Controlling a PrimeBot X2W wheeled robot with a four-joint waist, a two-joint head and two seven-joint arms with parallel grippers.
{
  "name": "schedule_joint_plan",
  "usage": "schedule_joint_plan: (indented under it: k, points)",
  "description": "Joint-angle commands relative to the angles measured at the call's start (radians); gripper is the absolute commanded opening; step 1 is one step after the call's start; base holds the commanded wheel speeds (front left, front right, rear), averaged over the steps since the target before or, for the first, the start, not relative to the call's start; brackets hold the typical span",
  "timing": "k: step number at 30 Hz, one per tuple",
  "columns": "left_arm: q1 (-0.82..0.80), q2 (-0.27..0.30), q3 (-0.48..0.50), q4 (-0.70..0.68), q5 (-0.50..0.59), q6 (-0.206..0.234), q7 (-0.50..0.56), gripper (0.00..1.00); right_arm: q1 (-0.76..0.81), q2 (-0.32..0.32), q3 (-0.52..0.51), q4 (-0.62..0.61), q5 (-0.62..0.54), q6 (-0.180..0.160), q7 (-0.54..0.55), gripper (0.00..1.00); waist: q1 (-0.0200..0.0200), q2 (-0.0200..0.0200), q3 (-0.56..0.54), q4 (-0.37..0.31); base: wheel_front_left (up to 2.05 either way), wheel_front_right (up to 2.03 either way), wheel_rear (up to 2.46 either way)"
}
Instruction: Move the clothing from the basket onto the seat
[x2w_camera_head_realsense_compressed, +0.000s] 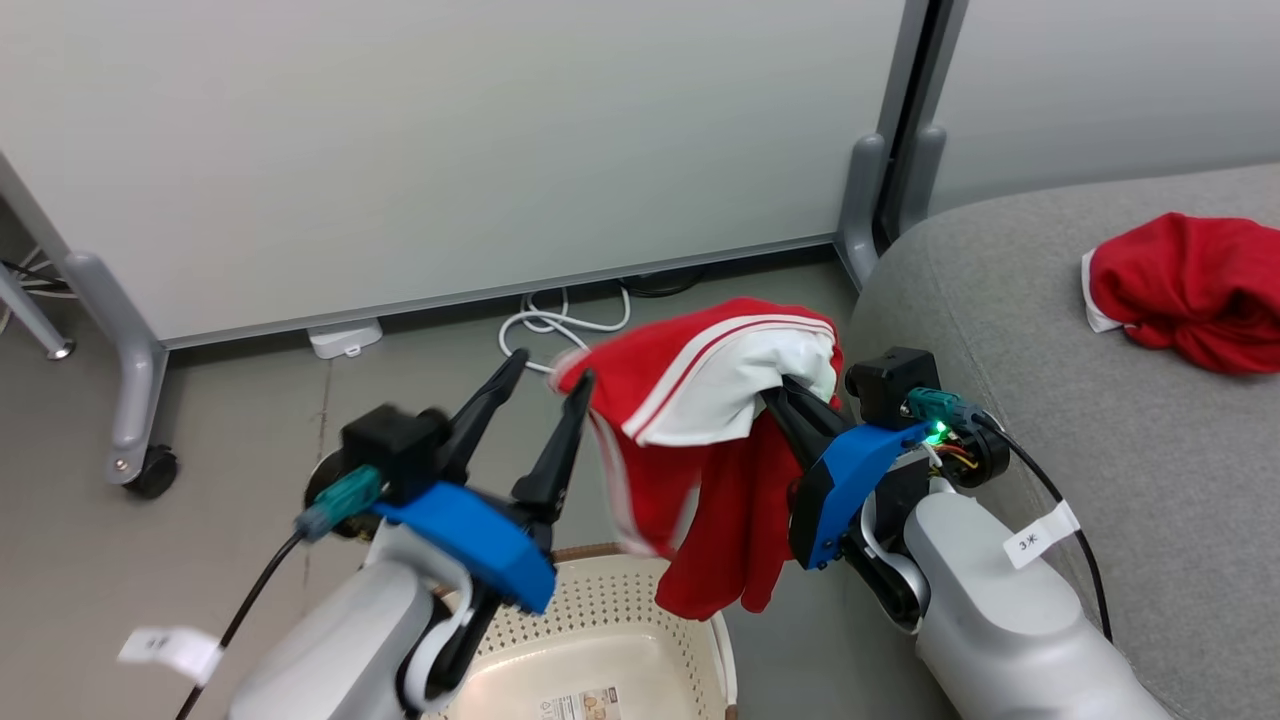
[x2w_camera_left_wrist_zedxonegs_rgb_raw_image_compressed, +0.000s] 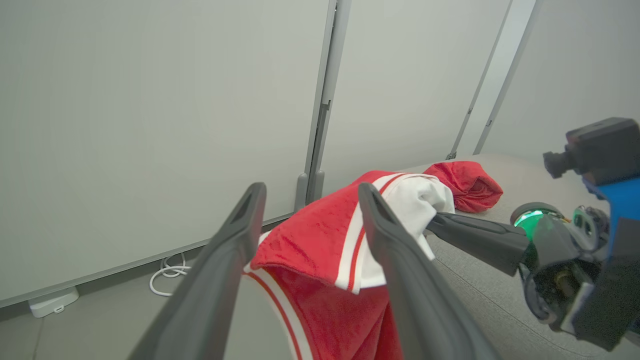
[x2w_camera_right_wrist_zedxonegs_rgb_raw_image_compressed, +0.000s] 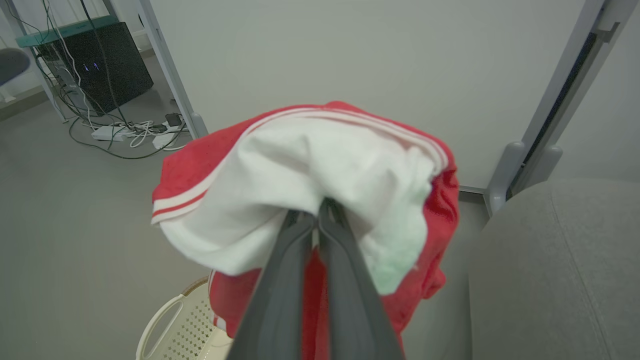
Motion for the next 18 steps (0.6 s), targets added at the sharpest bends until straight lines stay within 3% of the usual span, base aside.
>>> schedule_joint_plan:
  k: [1,7,18]
  points:
    - [0.028,0.01,0.022,-0.021,0.018,0.007,-0.005,1.0,0.006,-0.001,-0.001,-0.008,-0.001,0.0,-0.001,0.0,0.0,0.0,0.005,-0.01,0.0,0.0,0.0]
    - [0.232,0.038,0.213,-0.175,0.155,0.008,-0.005,1.0,0.01,-0.001,-0.008,-0.038,-0.022,0.0,0.008,0.0,0.0,0.0,0.019,-0.052,0.0,0.0,0.0]
    - [0.492,-0.028,0.509,-0.306,0.339,-0.067,-0.005,1.0,0.037,-0.001,-0.009,-0.124,-0.045,0.0,0.039,0.0,0.0,0.0,0.051,-0.173,0.0,0.0,0.0]
